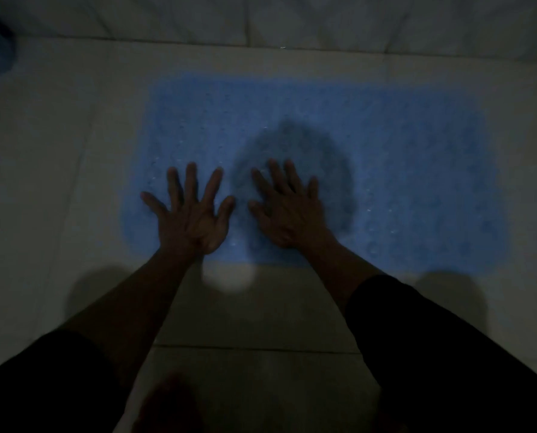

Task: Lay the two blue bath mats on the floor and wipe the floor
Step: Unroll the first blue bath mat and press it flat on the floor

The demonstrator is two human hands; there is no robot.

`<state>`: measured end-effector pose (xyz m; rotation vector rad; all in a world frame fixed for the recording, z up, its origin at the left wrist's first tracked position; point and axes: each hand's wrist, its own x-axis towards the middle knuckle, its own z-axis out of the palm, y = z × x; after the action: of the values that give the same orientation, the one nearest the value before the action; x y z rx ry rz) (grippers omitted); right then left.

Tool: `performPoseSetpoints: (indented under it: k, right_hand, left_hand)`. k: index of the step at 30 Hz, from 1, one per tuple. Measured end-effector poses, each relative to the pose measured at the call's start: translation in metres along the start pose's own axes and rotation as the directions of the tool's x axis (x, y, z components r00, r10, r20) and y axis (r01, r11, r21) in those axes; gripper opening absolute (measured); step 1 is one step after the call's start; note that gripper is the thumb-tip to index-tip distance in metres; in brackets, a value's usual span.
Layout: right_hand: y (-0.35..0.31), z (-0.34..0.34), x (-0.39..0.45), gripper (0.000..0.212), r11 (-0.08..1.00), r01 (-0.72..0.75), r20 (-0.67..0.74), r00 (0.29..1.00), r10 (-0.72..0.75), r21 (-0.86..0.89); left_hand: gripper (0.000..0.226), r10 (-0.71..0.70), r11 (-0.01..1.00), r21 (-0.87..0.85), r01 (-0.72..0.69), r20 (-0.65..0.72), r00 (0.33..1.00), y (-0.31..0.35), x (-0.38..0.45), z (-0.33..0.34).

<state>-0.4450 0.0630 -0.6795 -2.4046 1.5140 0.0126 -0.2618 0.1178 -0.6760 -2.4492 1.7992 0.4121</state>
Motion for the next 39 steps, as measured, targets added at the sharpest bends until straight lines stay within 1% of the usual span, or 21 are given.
performPoseSetpoints:
  k: [1,3,5,7,9,11,14,16,19,23,25,27,29,30,31,33,34,37,38,39]
  right_hand:
    - [0.009,-0.005,-0.008,0.065,0.999,-0.031,-0.019,0.999,0.031,0.025]
    - [0.037,-0.012,-0.031,0.064,0.984,-0.158,-0.083,0.983,0.164,0.077]
    - [0.073,-0.015,-0.053,0.065,0.943,-0.316,-0.126,0.936,0.328,0.101]
    - [0.114,-0.021,-0.072,0.066,0.899,-0.431,-0.147,0.887,0.438,0.081]
    - [0.154,-0.029,-0.080,0.068,0.854,-0.511,-0.113,0.847,0.519,0.096]
    - [0.185,-0.037,-0.082,0.069,0.819,-0.561,-0.056,0.820,0.570,0.122]
    - [0.207,-0.038,-0.077,0.072,0.825,-0.554,-0.031,0.828,0.560,0.111]
    - [0.209,-0.035,-0.073,0.072,0.833,-0.547,-0.056,0.832,0.552,0.085]
    - [0.208,-0.032,-0.073,0.073,0.821,-0.567,-0.073,0.818,0.571,0.064]
    - [0.209,-0.038,-0.069,0.073,0.819,-0.568,-0.086,0.814,0.574,0.081]
    - [0.210,-0.051,-0.065,0.073,0.824,-0.556,-0.112,0.817,0.566,0.106]
    - [0.211,-0.054,-0.067,0.073,0.821,-0.565,-0.098,0.815,0.571,0.086]
    - [0.208,-0.050,-0.067,0.072,0.815,-0.577,-0.033,0.815,0.579,0.058]
    - [0.205,-0.050,-0.066,0.071,0.815,-0.577,-0.025,0.815,0.579,0.054]
    - [0.203,-0.052,-0.063,0.067,0.818,-0.572,-0.047,0.817,0.574,0.055]
    - [0.204,-0.063,-0.052,0.062,0.826,-0.562,-0.157,0.812,0.562,0.047]
    - [0.207,-0.068,-0.043,0.062,0.825,-0.562,-0.180,0.807,0.562,0.055]
    - [0.224,-0.074,-0.012,0.066,0.836,-0.543,-0.160,0.821,0.548,0.080]
    - [0.232,-0.075,-0.002,0.067,0.844,-0.529,-0.155,0.830,0.536,0.086]
    - [0.242,-0.076,0.009,0.069,0.852,-0.515,-0.150,0.839,0.523,0.091]
  left_hand:
    - [0.070,0.012,1.000,0.004,-0.012,-0.007,1.000,0.011,-0.001,-0.002]
    - [0.074,0.110,0.994,-0.018,-0.111,-0.034,0.993,0.042,-0.004,-0.002]
    - [0.076,0.228,0.973,-0.036,-0.230,-0.055,0.972,0.081,-0.008,0.003]
    - [0.075,0.318,0.947,-0.011,-0.320,-0.064,0.946,0.123,-0.010,0.012]
    - [0.071,0.388,0.921,0.007,-0.389,-0.086,0.918,0.162,-0.009,0.017]
    - [0.069,0.419,0.907,-0.008,-0.420,-0.075,0.905,0.193,-0.001,0.018]
    - [0.065,0.406,0.913,-0.019,-0.408,-0.075,0.911,0.223,0.015,0.025]
    - [0.064,0.383,0.924,0.031,-0.382,-0.071,0.921,0.232,0.020,0.030]
    - [0.063,0.369,0.928,0.076,-0.364,-0.064,0.927,0.233,0.021,0.036]
    - [0.063,0.367,0.930,0.038,-0.365,-0.070,0.927,0.235,0.026,0.029]
    - [0.063,0.385,0.923,0.025,-0.385,-0.087,0.919,0.239,0.027,0.017]
    - [0.062,0.406,0.914,0.024,-0.406,-0.065,0.911,0.241,0.027,0.014]
    - [0.062,0.387,0.920,0.049,-0.388,0.016,0.922,0.236,0.025,0.021]
    - [0.062,0.375,0.924,0.063,-0.377,0.047,0.926,0.235,0.024,0.022]
    - [0.063,0.361,0.928,0.073,-0.365,0.059,0.931,0.235,0.023,0.022]
    - [0.062,0.368,0.926,0.088,-0.366,-0.012,0.930,0.239,0.029,0.012]
    - [0.061,0.381,0.923,0.087,-0.375,-0.069,0.922,0.243,0.035,0.007]
    - [0.061,0.431,0.902,0.068,-0.425,-0.168,0.887,0.252,0.067,0.002]
    - [0.062,0.447,0.894,0.077,-0.441,-0.188,0.874,0.256,0.080,0.002]
    - [0.064,0.451,0.893,0.080,-0.444,-0.180,0.874,0.261,0.094,-0.001]
